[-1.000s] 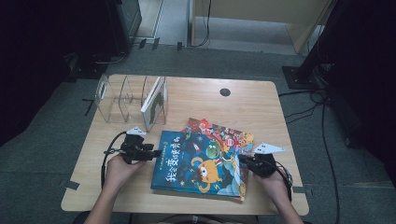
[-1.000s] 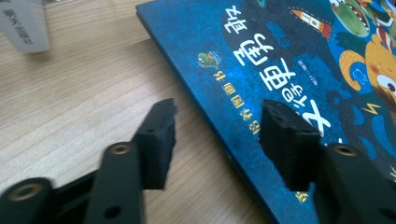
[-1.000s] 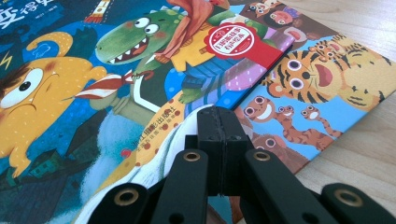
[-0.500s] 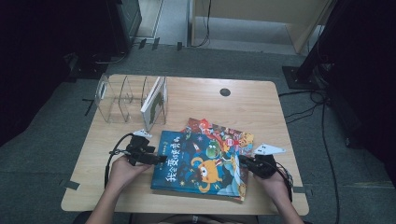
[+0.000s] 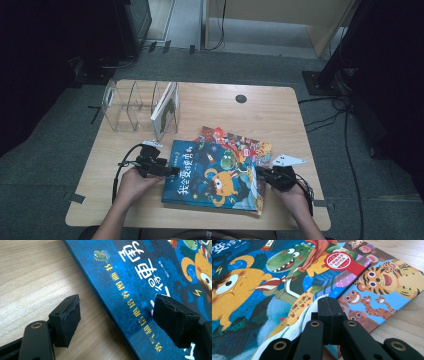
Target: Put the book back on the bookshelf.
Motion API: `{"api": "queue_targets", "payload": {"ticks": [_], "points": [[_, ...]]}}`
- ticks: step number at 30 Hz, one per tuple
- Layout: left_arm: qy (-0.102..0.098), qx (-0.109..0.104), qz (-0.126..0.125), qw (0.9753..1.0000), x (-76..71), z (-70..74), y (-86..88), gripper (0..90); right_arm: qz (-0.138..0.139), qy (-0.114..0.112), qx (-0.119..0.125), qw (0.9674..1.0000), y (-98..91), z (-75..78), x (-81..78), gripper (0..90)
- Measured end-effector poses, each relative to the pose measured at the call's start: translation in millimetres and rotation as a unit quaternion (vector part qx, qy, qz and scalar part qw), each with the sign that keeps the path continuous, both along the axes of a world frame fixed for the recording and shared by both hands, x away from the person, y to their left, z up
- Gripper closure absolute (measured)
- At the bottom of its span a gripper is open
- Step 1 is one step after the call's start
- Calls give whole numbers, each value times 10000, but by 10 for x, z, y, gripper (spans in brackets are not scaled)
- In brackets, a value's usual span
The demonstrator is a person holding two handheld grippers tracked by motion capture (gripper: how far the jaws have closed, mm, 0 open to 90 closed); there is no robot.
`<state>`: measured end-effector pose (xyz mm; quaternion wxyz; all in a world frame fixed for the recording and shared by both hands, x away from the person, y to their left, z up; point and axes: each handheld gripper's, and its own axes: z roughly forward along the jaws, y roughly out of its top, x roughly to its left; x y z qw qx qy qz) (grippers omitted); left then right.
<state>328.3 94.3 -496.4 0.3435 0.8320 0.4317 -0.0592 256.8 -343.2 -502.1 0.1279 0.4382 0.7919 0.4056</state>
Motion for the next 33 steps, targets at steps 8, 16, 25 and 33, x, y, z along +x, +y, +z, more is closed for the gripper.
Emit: {"api": "queue_targets", "payload": {"ticks": [8, 16, 25, 33], "points": [[-27, -45, 33, 10000, -14, -11, 9, 225, 10, -11, -8, 10000, 0, -1, -2, 900], [129, -129, 68, 9998, -11, -9, -6, 263, 12, -44, -61, 10000, 9, 2, -7, 900], [96, -155, 79, 9998, -9, -15, -44, 251, 147, -54, -91, 9998, 97, 5, -15, 900], [189, -153, 247, 9994, 0, -6, -37, 245, 166, -14, -27, 9999, 135, 2, 3, 900]]}}
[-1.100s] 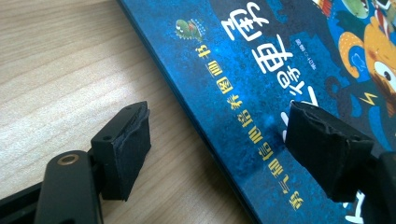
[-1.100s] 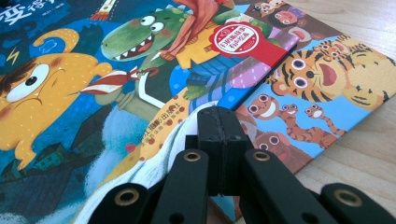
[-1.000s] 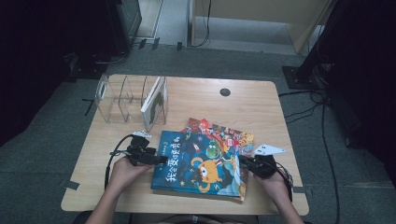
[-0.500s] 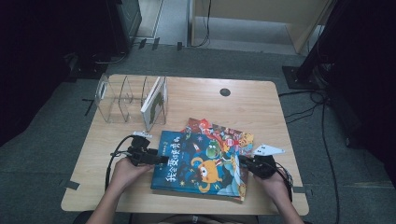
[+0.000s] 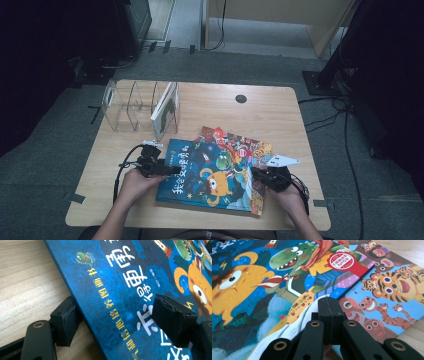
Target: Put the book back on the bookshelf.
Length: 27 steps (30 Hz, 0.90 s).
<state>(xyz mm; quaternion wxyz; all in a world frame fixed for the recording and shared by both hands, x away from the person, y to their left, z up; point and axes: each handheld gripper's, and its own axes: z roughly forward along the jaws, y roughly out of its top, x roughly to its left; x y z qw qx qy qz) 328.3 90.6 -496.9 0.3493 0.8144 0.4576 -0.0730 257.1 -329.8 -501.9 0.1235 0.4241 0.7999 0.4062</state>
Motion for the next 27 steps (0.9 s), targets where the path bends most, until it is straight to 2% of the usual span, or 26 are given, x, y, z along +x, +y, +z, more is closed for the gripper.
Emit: {"api": "queue_targets", "payload": {"ticks": [1, 3, 5, 6, 9, 14, 22, 27], "points": [[101, -15, 73, 9999, 9, 9, 2, 253, -24, 39, 51, 10000, 2, -1, 6, 900], [297, -198, 52, 9993, 28, 2, 16, 262, -70, 77, 99, 9999, 18, -3, 9, 900], [588, -408, 48, 9974, 53, -6, 37, 267, -10, 35, 81, 10000, 36, -6, 17, 900], [645, -460, 71, 9968, 64, -6, 48, 265, 11, 62, 118, 9999, 50, -8, 21, 900], [546, -524, 234, 9969, 75, 74, 117, 278, 170, -18, 59, 9998, 110, -9, 33, 900], [370, -514, 264, 9976, 107, 343, 230, 368, 311, -120, 16, 9994, 213, -15, 71, 900], [455, -268, 71, 9986, 227, 824, 276, 473, 400, -123, -8, 9991, 361, -12, 137, 900], [549, -238, -71, 9982, 305, 1072, 245, 531, 444, -164, -6, 9989, 415, -17, 165, 900]]}}
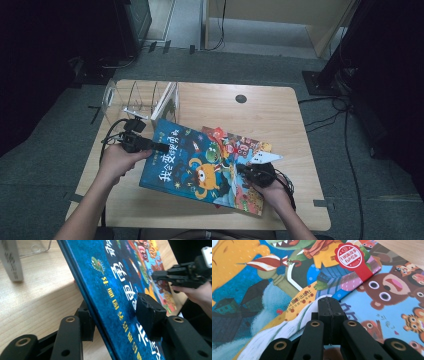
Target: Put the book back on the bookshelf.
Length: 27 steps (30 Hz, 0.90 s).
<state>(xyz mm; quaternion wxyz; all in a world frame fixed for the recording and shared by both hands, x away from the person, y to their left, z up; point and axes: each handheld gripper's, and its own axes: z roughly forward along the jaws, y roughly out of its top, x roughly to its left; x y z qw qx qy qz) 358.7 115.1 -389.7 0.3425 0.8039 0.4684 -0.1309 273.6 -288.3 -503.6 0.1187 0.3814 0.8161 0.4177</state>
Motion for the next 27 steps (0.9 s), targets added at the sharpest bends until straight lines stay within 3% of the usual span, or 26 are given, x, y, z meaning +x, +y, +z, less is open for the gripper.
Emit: {"api": "queue_targets", "payload": {"ticks": [4, 7, 10, 13, 17, 20, 24, 27], "points": [[69, -141, -236, 9996, 45, 184, -47, 592, 23, 17, 76, 10000, 53, -9, 29, 900], [50, 1, -331, 9994, 84, 327, -116, 620, 90, -46, 59, 9999, 130, -15, 39, 894], [138, 31, -418, 9990, 137, 433, -151, 644, 198, -130, -160, 9996, 195, 11, 53, 888], [231, 63, -505, 9984, 194, 550, -179, 669, 183, -105, -159, 9997, 246, 15, 73, 878], [442, -16, -515, 9977, 281, 668, -172, 728, 350, -131, -181, 9991, 342, 18, 90, 829], [615, 77, -505, 9968, 338, 732, -176, 754, 448, -206, -237, 9985, 411, 18, 97, 804], [804, 149, -500, 9954, 409, 798, -167, 780, 580, -215, -251, 9978, 455, 21, 107, 699], [835, 123, -431, 9955, 428, 873, -138, 802, 635, -329, -368, 9968, 460, 20, 92, 671]]}}
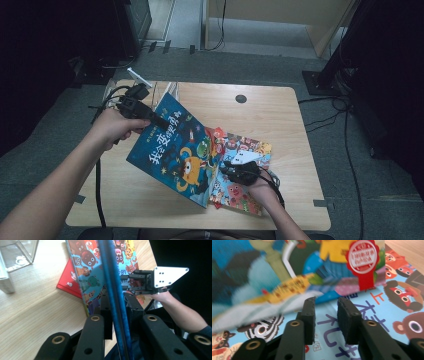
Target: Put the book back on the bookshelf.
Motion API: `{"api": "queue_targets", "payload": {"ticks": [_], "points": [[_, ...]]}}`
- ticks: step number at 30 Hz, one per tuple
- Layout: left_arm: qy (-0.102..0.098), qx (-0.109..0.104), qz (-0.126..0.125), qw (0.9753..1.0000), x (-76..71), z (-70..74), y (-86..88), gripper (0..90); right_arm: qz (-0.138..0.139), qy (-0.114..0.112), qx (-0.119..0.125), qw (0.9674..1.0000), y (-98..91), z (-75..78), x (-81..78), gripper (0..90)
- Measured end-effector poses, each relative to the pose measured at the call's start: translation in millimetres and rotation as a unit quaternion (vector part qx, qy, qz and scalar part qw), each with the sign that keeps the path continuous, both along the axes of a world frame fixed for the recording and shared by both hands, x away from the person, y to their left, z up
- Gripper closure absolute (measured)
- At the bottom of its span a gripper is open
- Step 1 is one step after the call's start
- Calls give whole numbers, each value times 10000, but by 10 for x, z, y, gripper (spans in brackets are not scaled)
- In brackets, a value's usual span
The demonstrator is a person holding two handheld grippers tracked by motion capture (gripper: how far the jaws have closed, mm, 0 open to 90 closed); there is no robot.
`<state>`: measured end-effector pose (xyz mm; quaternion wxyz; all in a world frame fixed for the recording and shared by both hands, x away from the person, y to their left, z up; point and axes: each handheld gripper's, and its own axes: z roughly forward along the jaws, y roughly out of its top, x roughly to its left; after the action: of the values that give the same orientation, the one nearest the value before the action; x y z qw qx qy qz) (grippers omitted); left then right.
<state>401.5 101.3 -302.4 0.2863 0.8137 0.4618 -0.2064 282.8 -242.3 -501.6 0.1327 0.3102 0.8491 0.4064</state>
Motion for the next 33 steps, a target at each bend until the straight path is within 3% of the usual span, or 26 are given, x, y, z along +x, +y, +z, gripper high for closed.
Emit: {"api": "queue_targets", "payload": {"ticks": [4, 9, 16, 26, 33], "points": [[-17, -2, 96, 10000, -3, 125, 62, 832, -52, -49, -46, 10000, -40, 0, 19, 603], [1, 152, 135, 9998, -40, 228, 136, 835, -76, -65, -85, 9999, -79, 2, 51, 559], [-170, 308, 314, 9989, -140, 391, 274, 834, -48, -8, -42, 10000, -104, -2, 87, 520], [-257, 267, 688, 9969, -308, 591, 631, 835, 16, 26, -19, 10000, -108, -4, 122, 497], [-300, 421, 943, 9942, -452, 647, 916, 836, 51, 18, -46, 10000, -105, -3, 124, 471]]}}
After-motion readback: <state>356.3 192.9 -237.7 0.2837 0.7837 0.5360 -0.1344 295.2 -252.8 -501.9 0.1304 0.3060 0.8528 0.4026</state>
